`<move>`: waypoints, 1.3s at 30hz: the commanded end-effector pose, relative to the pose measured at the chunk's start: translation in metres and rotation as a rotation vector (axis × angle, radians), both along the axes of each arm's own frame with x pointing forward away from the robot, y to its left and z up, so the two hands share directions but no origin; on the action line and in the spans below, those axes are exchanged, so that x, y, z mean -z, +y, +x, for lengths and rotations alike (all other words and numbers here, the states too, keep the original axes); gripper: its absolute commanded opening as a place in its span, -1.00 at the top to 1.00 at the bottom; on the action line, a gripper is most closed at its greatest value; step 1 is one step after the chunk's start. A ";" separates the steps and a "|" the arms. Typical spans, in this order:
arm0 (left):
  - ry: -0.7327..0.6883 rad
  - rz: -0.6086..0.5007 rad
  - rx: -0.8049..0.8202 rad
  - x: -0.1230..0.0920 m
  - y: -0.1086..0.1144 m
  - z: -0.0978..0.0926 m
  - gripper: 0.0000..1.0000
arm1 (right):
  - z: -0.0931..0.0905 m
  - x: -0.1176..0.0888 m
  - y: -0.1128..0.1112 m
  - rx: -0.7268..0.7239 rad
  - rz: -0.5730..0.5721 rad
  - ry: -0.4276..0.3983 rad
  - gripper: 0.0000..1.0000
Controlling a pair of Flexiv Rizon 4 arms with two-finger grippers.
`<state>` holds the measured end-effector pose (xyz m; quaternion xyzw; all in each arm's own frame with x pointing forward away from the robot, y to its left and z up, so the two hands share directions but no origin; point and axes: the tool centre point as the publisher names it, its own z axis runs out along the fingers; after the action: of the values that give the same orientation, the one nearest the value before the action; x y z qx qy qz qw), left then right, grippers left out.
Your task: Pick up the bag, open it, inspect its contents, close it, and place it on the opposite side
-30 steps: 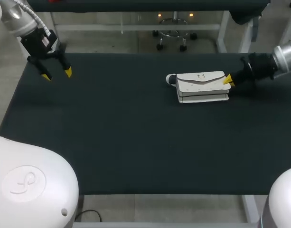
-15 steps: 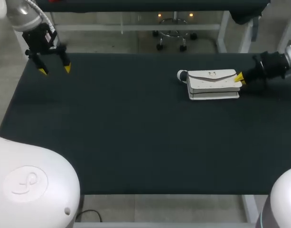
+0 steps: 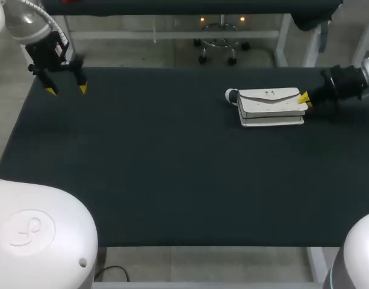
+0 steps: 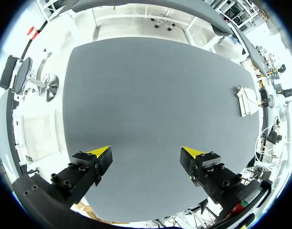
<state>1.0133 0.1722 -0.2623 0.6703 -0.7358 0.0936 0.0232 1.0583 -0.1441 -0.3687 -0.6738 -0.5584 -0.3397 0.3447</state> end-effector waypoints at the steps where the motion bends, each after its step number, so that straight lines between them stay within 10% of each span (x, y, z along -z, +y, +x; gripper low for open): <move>1: -0.004 0.014 -0.009 -0.003 0.008 -0.002 -1.00 | 0.010 -0.003 -0.020 0.012 -0.004 -0.001 1.00; 39: 0.024 0.097 -0.104 -0.005 0.034 0.011 -1.00 | 0.082 0.001 -0.184 0.101 -0.147 -0.114 1.00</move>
<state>1.0223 0.2075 -0.2576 0.7087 -0.7035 0.0534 -0.0055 1.1316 -0.3196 -0.3684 -0.7169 -0.5500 -0.3748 0.2074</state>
